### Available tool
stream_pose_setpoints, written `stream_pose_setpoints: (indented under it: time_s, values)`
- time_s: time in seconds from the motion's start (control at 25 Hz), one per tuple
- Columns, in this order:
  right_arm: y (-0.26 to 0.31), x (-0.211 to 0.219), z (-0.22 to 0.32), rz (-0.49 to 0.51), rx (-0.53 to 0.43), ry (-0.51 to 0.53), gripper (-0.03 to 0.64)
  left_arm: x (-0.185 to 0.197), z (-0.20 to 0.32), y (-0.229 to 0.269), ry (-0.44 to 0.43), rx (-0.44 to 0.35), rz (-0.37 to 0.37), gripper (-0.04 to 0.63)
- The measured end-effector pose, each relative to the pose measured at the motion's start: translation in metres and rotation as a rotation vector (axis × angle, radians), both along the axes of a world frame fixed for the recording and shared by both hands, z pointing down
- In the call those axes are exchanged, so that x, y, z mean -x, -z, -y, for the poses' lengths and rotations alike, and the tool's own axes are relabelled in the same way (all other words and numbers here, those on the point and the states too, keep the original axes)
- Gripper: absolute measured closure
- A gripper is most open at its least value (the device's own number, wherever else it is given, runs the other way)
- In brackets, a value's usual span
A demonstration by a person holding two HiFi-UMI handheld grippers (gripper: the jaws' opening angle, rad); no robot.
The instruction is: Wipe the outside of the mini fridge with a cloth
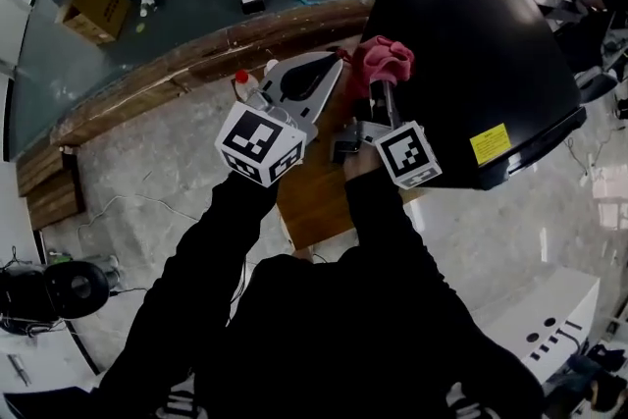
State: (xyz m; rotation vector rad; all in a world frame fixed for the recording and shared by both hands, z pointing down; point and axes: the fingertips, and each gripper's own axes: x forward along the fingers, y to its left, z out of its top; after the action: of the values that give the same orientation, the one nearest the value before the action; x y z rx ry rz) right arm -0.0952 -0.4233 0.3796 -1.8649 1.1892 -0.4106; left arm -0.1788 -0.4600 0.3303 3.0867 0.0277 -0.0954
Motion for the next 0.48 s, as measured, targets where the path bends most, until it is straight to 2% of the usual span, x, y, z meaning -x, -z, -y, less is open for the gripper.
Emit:
stream_pose_setpoints:
  time_s: [0.16,0.36,0.48]
  values:
    - [-0.018,-0.028,0.004,0.146,-0.061,-0.088,0.518,-0.033,0.009,-0.008,-0.064,-0.011,0.041,0.591]
    - [-0.045,-0.046,0.006,0.297,-0.147,-0.080,0.515,-0.055,0.008,-0.032,-0.085,-0.037,0.079,0.591]
    - [-0.070,-0.047,0.007,0.392,-0.131,-0.098,0.515,-0.061,0.010,-0.053,-0.094,-0.034,0.117,0.591]
